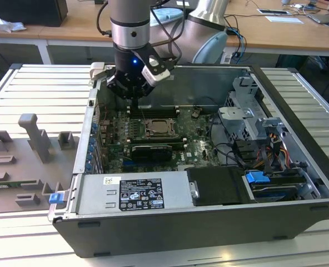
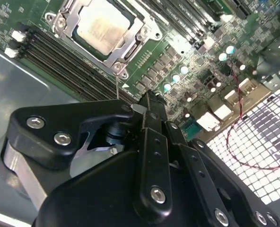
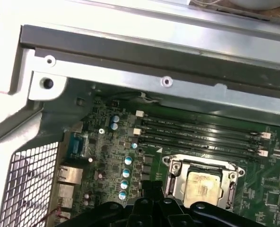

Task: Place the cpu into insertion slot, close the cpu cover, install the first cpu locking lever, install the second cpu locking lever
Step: 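Install the first cpu locking lever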

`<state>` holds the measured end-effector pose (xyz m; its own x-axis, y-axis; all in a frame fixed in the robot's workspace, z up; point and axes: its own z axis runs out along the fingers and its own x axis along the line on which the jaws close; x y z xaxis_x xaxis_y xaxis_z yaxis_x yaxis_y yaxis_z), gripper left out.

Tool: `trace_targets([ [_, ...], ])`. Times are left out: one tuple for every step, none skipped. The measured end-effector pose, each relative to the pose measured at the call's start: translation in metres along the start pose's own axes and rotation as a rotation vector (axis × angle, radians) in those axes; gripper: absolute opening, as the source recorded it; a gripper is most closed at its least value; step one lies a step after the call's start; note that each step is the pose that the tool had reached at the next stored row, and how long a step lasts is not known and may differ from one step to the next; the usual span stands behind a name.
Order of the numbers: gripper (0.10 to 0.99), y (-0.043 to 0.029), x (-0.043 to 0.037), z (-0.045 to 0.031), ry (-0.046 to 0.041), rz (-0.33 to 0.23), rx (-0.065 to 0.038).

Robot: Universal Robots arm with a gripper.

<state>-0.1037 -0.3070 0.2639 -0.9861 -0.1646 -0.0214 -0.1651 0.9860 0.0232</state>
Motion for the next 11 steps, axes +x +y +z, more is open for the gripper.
trace_targets([
  [0.106, 0.0024, -0.0004, 0.0009, -0.0002, 0.001, -0.001],
  [0.106, 0.0051, -0.0008, 0.0020, -0.0005, 0.003, -0.002],
  [0.106, 0.0064, -0.0010, 0.0024, -0.0006, 0.003, -0.003],
  [0.106, 0.0077, -0.0012, 0.0029, -0.0007, 0.004, -0.004],
  [0.106, 0.0086, -0.0014, 0.0032, -0.0008, 0.005, -0.004],
  [0.106, 0.0098, -0.0016, 0.0036, -0.0009, 0.005, -0.004],
  [0.106, 0.0126, -0.0020, 0.0043, -0.0010, 0.007, -0.005],
  [0.106, 0.0134, -0.0022, 0.0045, -0.0011, 0.008, -0.005],
  [0.106, 0.0141, -0.0024, 0.0046, -0.0010, 0.008, -0.005],
  [0.106, 0.0144, -0.0030, 0.0047, -0.0010, 0.008, -0.005],
  [0.106, 0.0146, -0.0039, 0.0048, -0.0010, 0.008, -0.005],
])
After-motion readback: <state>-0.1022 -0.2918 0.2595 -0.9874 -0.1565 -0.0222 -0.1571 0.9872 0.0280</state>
